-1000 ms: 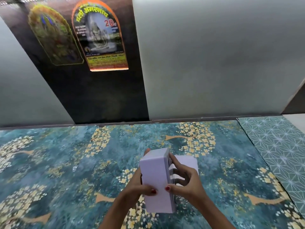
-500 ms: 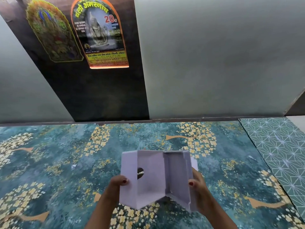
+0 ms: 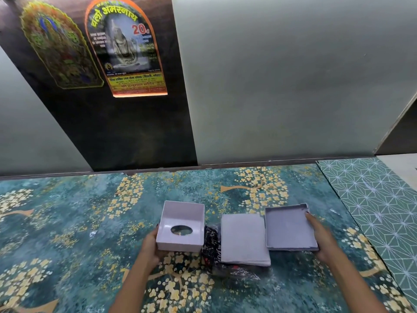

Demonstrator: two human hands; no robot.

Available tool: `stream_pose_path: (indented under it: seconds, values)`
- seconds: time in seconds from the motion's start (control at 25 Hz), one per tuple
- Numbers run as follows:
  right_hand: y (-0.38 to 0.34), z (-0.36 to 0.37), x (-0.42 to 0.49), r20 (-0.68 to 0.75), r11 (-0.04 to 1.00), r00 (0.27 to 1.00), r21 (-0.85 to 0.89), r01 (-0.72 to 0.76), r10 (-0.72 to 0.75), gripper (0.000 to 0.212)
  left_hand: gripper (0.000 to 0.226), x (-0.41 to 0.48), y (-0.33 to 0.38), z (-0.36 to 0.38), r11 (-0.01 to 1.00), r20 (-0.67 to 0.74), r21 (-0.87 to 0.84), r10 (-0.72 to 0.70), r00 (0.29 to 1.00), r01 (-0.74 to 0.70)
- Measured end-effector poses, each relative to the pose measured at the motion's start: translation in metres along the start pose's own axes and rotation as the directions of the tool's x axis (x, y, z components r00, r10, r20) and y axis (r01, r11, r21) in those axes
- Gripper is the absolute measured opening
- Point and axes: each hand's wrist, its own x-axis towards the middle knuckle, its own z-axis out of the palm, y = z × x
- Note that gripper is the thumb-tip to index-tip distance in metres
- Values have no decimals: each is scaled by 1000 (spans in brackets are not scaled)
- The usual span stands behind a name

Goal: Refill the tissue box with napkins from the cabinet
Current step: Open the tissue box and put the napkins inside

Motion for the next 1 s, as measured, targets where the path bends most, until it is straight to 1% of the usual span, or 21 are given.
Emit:
stream_pose_path:
  seconds: [0.04,0.08,0.12,0.16,0.2,0.24,0.28,0.32,0.36,0.4,0.44,0.48,0.52,0.56,0.64,0.68,0.76,0.8,0.84,0.92,1.0]
  values:
    - [4,-4,8,-56,996,998,-84,29,-34,37,23,-3,4,1,991,-106,128,50,993,-37]
    - [7,-7,14,-92,983,993,-178,54,-71,38,21,-4,8,1,953,-220,292,150,964,-81]
    - [8,-9,18,-117,959,987,-272,76,-111,38,21,-8,12,0,892,-328,435,287,900,-126]
    - [8,-11,19,-146,930,977,-357,91,-152,36,23,-14,15,2,830,-371,523,428,824,-195]
    - [8,-12,19,-175,901,964,-419,110,-199,34,22,-27,17,8,768,-357,563,558,749,-305]
    - [7,-11,16,-193,852,945,-506,133,-263,33,20,-41,17,17,700,-276,580,650,708,-417]
    - [8,-9,13,-203,779,920,-609,149,-335,34,17,-57,15,30,650,-136,557,685,716,-516]
    - [9,-6,10,-198,679,886,-716,161,-419,34,15,-73,8,48,635,36,527,647,761,-565]
    - [13,-2,7,-157,567,849,-801,190,-505,35,13,-82,-2,65,639,202,533,540,817,-554]
    - [18,7,2,-72,458,817,-854,246,-572,36,10,-89,-14,81,616,313,600,405,859,-509]
    - [24,18,-6,27,403,812,-858,319,-584,35,7,-88,-28,95,556,361,695,279,890,-456]
    - [32,31,-17,124,405,825,-824,395,-552,34,14,-82,-42,106,484,367,776,174,914,-404]
    - [42,43,-28,223,419,839,-786,456,-496,35,27,-75,-54,116,431,338,835,90,937,-342]
    - [53,54,-36,293,434,854,-762,480,-430,41,40,-67,-63,123,406,296,869,32,954,-284]
    - [73,66,-45,328,456,886,-767,452,-327,54,56,-55,-72,131,438,219,879,-12,976,-192]
    - [78,67,-46,318,471,894,-766,438,-316,57,58,-52,-72,134,513,191,845,-23,981,-153]
    - [77,66,-47,291,520,905,-745,417,-309,58,51,-50,-72,136,712,163,698,-52,985,-78]
    - [73,64,-47,274,552,911,-729,405,-307,58,48,-51,-72,136,783,158,620,-68,985,-45]
    - [69,63,-48,260,580,916,-712,395,-305,58,46,-52,-71,136,831,165,555,-78,983,-27]
    - [62,61,-51,232,634,919,-669,389,-319,53,42,-64,-63,137,887,244,462,-105,964,-20]
    - [54,64,-55,153,784,936,-513,350,-317,45,35,-76,-47,134,914,327,404,-104,939,-40]
